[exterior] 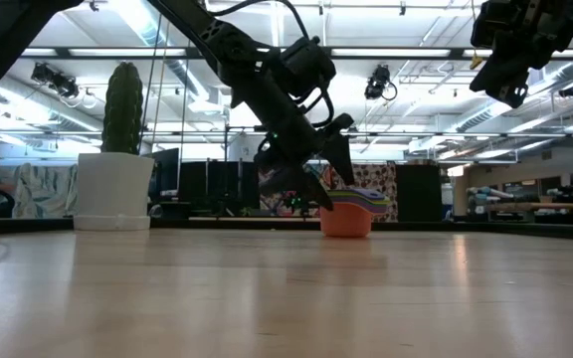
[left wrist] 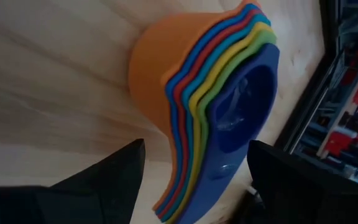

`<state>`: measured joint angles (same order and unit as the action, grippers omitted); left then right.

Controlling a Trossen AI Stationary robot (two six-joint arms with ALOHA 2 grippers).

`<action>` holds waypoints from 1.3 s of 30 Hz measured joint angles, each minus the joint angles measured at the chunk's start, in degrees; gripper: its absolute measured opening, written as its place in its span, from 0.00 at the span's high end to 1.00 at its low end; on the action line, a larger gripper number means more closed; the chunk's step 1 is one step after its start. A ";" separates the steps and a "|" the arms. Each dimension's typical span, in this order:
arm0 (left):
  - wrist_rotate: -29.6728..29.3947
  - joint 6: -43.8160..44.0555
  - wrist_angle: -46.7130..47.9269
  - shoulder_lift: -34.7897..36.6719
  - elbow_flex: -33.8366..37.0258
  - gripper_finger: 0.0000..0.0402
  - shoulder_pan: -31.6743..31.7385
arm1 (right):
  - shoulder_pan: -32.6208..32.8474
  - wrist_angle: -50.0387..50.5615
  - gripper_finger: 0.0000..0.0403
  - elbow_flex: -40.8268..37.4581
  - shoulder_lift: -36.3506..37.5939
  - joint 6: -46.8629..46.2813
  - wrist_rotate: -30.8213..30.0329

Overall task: Nest measuring cups in basket
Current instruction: Put the stacked colored measuring cups into the transparent bin

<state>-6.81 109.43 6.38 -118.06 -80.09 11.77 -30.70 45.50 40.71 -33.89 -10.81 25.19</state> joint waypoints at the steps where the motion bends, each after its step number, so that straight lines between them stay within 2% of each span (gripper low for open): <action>1: -0.01 0.88 -0.32 -0.07 0.00 0.29 0.00 | -0.01 0.00 0.97 0.00 0.00 0.00 0.00; 9: -1.76 3.42 -1.39 -0.07 0.00 0.29 0.00 | -0.01 0.00 0.97 0.00 0.00 0.00 0.00; 39: -1.96 13.57 -2.39 -2.04 -0.02 0.29 -0.15 | -0.01 -0.92 0.97 0.00 0.00 0.00 -0.02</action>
<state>-8.78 123.00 3.99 -120.09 -80.12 11.62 -30.71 44.58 40.71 -33.89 -10.81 25.17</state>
